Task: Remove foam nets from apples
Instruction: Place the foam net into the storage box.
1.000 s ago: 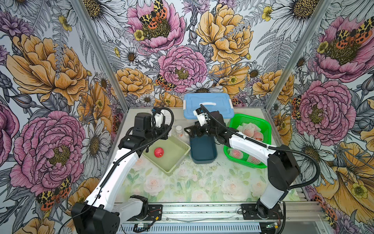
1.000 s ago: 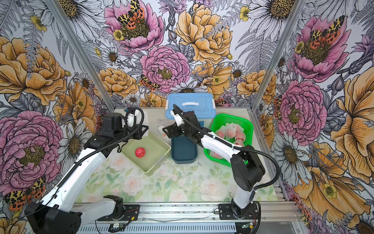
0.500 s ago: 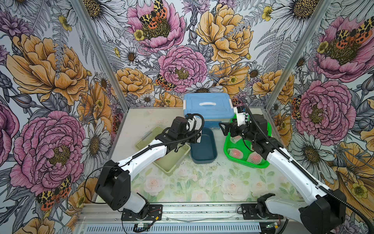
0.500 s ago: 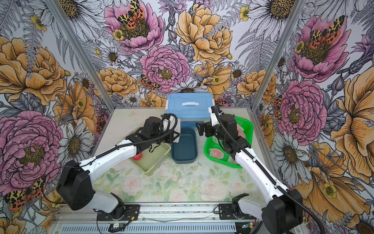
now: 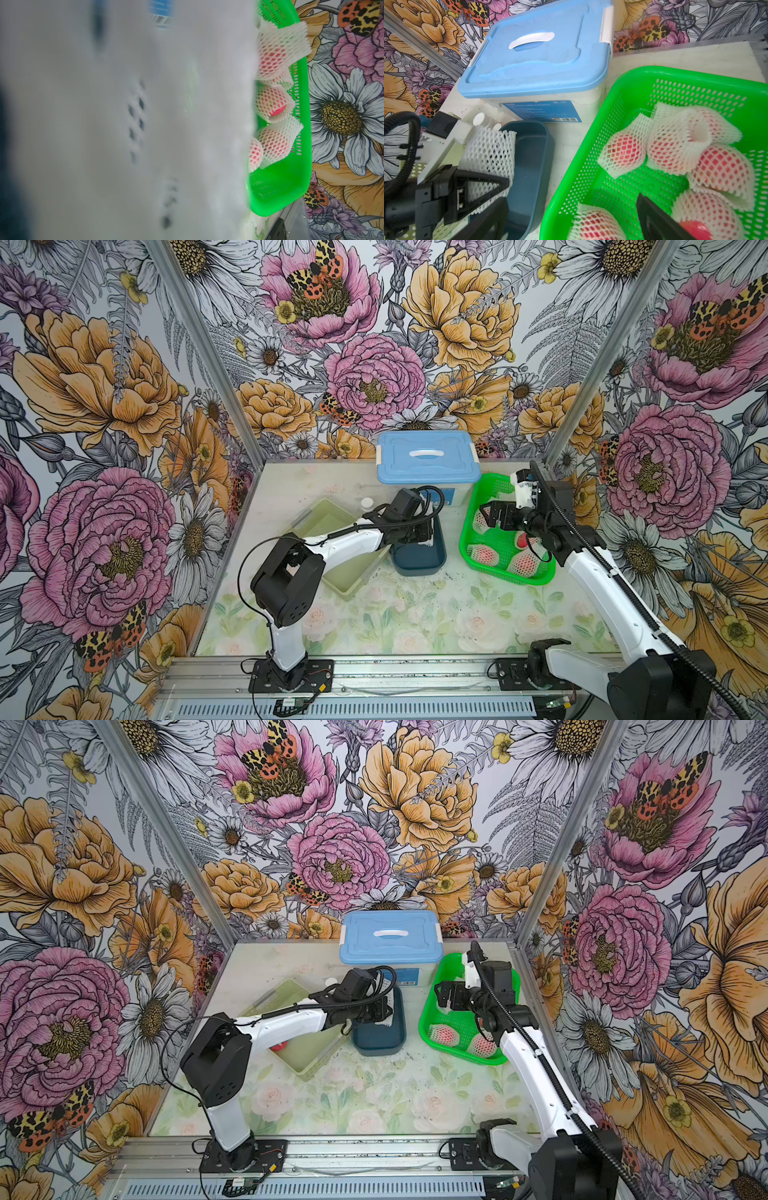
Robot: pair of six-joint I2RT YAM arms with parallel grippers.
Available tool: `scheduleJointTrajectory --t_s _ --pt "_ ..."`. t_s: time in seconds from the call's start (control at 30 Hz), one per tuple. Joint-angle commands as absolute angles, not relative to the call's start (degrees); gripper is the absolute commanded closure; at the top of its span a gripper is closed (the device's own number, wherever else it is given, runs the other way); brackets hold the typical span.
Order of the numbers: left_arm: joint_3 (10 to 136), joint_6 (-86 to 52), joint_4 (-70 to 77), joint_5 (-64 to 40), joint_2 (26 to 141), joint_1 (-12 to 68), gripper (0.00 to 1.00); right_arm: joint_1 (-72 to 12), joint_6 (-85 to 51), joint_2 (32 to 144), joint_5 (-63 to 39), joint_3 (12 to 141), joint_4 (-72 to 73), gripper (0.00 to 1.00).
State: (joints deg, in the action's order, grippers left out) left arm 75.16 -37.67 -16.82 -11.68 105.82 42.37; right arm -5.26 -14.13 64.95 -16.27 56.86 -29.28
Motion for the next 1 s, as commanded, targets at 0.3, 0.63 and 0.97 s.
scheduleJointTrajectory --t_s 0.3,0.63,0.97 --pt "78.4 -40.8 -20.5 -11.2 114.1 42.4 0.81 1.2 -19.0 68.9 -8.3 54.2 -31.1 0.00" --pt "77.7 -41.0 -20.2 -11.0 113.7 42.6 0.52 7.1 -18.6 83.6 -4.4 61.6 -29.2 0.02" --pt "76.9 -37.8 -21.2 -11.1 108.5 42.6 0.01 8.3 -16.9 95.6 -4.6 74.3 -28.6 0.01"
